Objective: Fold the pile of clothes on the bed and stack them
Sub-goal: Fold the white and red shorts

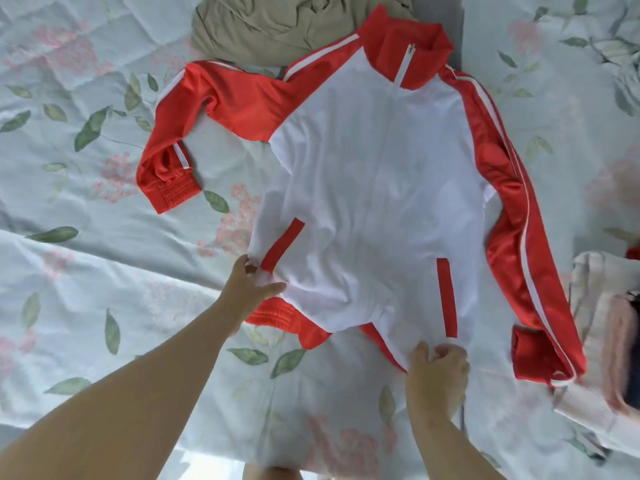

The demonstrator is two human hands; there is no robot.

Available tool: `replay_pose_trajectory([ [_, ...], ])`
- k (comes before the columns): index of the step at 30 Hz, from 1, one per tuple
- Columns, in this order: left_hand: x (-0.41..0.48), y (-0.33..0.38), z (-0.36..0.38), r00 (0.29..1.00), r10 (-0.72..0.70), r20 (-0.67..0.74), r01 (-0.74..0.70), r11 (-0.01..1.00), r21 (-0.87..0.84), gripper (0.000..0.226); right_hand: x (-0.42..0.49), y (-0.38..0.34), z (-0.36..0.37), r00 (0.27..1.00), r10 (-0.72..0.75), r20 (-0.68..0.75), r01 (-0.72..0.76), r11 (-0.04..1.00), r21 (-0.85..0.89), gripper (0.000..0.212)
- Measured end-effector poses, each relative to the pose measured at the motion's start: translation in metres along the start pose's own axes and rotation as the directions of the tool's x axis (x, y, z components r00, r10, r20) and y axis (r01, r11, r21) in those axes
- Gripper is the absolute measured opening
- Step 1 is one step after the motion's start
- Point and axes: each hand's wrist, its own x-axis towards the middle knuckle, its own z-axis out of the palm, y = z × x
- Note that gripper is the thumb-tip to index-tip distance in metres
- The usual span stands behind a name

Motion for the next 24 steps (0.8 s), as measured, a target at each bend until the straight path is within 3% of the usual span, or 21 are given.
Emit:
replay_pose_trajectory([
  [1, -0.005, -0.005, 0.002, 0.999, -0.015, -0.045, 0.015, 1.000, -0.014, 0.071, 0.001, 0.006, -0.003, 0.993, 0.112, -0.040, -0.110, 0.993, 0.052, 0.034],
  [3, -0.019, -0.013, 0.009, 0.986, -0.069, -0.150, 0.049, 0.990, -0.129, 0.042, 0.005, 0.019, -0.008, 0.943, 0.329, -0.055, -0.314, 0.930, 0.190, 0.056],
  [5, -0.031, -0.027, 0.020, 0.957, -0.212, -0.198, 0.130, 0.924, -0.361, 0.021, 0.009, 0.032, -0.011, 0.903, 0.425, 0.066, -0.412, 0.810, 0.417, 0.063],
  [8, -0.043, -0.040, 0.039, 0.905, -0.421, -0.056, 0.269, 0.670, -0.692, 0.017, 0.008, 0.043, -0.011, 0.929, 0.181, 0.322, -0.349, 0.718, 0.602, 0.048],
  [9, -0.047, -0.039, 0.046, 0.896, -0.444, -0.002, 0.292, 0.593, -0.750, 0.017, 0.009, 0.045, -0.012, 0.926, 0.114, 0.359, -0.322, 0.735, 0.597, 0.042],
  [11, -0.048, -0.035, 0.057, 0.882, -0.467, 0.059, 0.335, 0.536, -0.775, 0.011, 0.011, 0.043, -0.017, 0.919, 0.048, 0.391, -0.276, 0.787, 0.551, 0.028],
  [14, -0.049, -0.026, 0.068, 0.893, -0.447, 0.046, 0.312, 0.542, -0.780, 0.016, 0.018, 0.041, -0.027, 0.927, -0.015, 0.374, -0.183, 0.854, 0.488, 0.017],
  [15, -0.049, -0.022, 0.069, 0.910, -0.415, 0.026, 0.264, 0.530, -0.806, 0.010, 0.021, 0.042, -0.030, 0.935, -0.025, 0.354, -0.172, 0.840, 0.514, 0.019],
  [17, -0.050, -0.016, 0.067, 0.940, -0.342, -0.014, 0.166, 0.493, -0.854, 0.029, 0.024, 0.042, -0.039, 0.942, 0.009, 0.335, -0.212, 0.789, 0.577, 0.017],
  [19, -0.055, -0.011, 0.062, 0.948, -0.312, -0.068, 0.100, 0.493, -0.864, 0.034, 0.028, 0.044, -0.048, 0.937, 0.077, 0.340, -0.283, 0.739, 0.611, 0.017],
  [21, -0.062, -0.008, 0.057, 0.943, -0.313, -0.110, 0.086, 0.551, -0.830, 0.025, 0.035, 0.051, -0.055, 0.935, 0.134, 0.328, -0.317, 0.732, 0.604, 0.024],
  [24, -0.073, -0.027, 0.050, 0.905, -0.350, -0.241, 0.101, 0.728, -0.678, 0.018, 0.041, 0.069, -0.058, 0.912, 0.197, 0.359, -0.352, 0.826, 0.441, 0.030],
])
